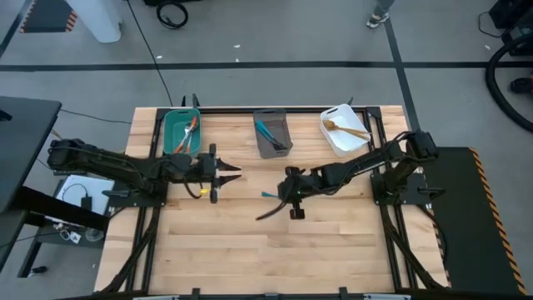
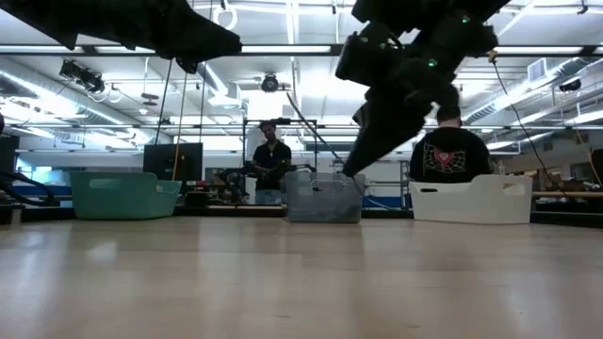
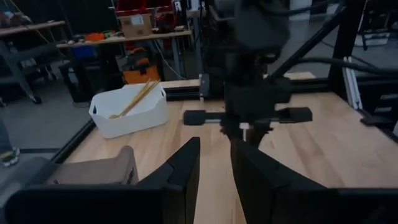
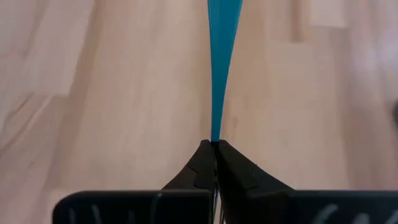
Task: Sort silverware by color (type)
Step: Put the blue fork into the black bin
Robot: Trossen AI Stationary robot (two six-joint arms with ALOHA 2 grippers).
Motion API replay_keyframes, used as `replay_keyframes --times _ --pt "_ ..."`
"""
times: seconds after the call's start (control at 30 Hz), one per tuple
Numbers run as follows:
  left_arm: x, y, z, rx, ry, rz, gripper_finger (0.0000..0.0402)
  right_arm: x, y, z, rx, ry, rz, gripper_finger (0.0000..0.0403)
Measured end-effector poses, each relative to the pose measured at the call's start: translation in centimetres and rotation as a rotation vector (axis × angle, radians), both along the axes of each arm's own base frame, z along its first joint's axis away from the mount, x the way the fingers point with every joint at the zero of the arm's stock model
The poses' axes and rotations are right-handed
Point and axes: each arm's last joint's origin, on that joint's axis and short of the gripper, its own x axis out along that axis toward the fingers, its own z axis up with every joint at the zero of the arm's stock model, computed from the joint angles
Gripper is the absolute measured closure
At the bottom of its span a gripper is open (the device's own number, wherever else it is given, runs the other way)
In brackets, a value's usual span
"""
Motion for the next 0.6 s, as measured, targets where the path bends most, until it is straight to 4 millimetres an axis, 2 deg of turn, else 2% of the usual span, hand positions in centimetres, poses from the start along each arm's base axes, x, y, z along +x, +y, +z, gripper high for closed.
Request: replay_keyframes --times 0.6 --pt "-0.1 0.0 0.1 -0.002 -0.005 0.000 0.0303 1.7 -6.6 1.4 0.009 -0.203 -0.159 0.0392"
